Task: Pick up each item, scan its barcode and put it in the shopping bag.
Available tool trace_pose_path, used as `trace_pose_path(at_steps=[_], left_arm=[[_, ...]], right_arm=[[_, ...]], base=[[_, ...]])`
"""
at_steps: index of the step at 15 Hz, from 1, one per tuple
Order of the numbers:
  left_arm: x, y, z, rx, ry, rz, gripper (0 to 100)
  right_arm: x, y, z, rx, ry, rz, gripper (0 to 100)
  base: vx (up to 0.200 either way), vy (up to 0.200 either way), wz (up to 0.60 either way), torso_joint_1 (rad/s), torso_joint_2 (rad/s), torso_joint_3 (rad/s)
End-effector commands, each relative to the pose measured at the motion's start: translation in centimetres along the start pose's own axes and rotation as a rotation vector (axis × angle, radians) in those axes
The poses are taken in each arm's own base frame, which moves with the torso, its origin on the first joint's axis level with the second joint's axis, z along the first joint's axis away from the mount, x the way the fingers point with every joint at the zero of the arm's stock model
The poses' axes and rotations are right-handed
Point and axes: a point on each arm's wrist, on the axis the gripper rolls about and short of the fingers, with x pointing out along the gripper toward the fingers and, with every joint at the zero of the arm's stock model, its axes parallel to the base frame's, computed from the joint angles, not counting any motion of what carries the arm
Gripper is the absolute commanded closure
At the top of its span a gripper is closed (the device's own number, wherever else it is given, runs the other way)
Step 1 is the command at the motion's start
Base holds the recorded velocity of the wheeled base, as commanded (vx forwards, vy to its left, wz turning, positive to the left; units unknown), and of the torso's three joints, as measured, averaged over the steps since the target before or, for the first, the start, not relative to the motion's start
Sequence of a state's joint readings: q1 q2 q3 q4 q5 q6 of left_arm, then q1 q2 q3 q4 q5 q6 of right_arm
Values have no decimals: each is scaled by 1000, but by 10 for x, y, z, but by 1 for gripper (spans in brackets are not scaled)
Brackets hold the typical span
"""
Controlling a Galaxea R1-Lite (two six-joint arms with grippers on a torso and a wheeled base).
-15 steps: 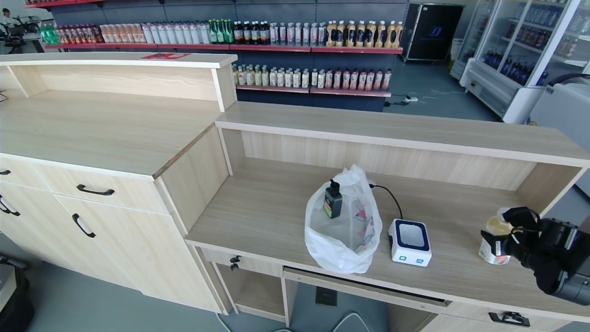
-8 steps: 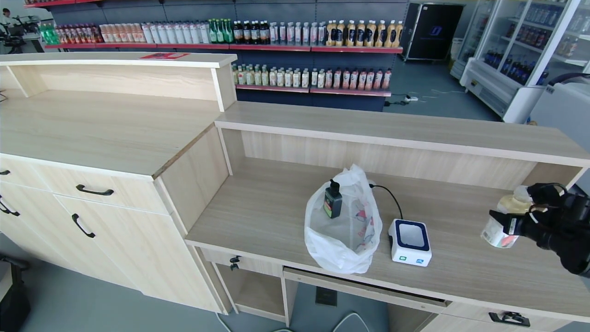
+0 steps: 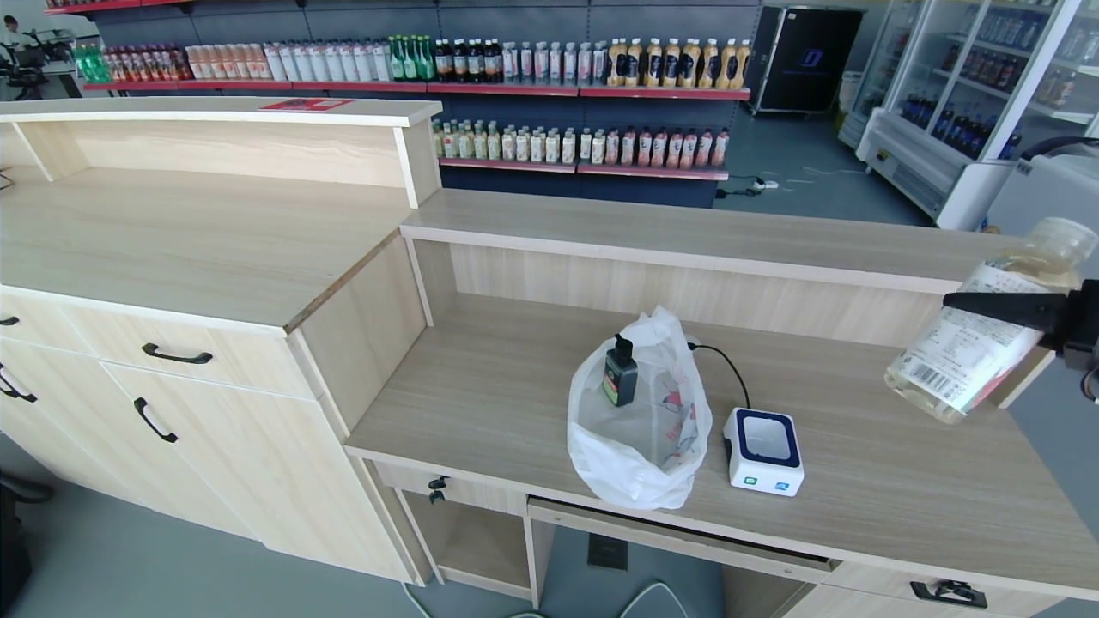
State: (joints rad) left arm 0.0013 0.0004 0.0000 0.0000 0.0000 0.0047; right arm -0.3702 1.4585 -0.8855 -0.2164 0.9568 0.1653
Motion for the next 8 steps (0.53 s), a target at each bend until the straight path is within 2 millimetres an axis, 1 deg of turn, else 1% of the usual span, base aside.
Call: trace_pose_path(at_steps=[1,2,3,5,8], left_arm=[[0,0,0,0,0,0,0],[0,0,0,0,0,0,0],[0,0,0,0,0,0,0],[0,0,0,0,0,0,0],[0,0,0,0,0,0,0]], right_arm=[[-28,84,3,-75,-1,190,100],[-31,103,-3,-59,37,253,100],[-34,113,-8,-55,59,286,100],[-43,127,-17,-40,98,327,100],[-52,139,-23,-19,125,381,100]], base=[[0,0,0,0,0,0],[0,0,0,0,0,0],[0,0,0,0,0,0],[0,0,0,0,0,0],[0,0,0,0,0,0]])
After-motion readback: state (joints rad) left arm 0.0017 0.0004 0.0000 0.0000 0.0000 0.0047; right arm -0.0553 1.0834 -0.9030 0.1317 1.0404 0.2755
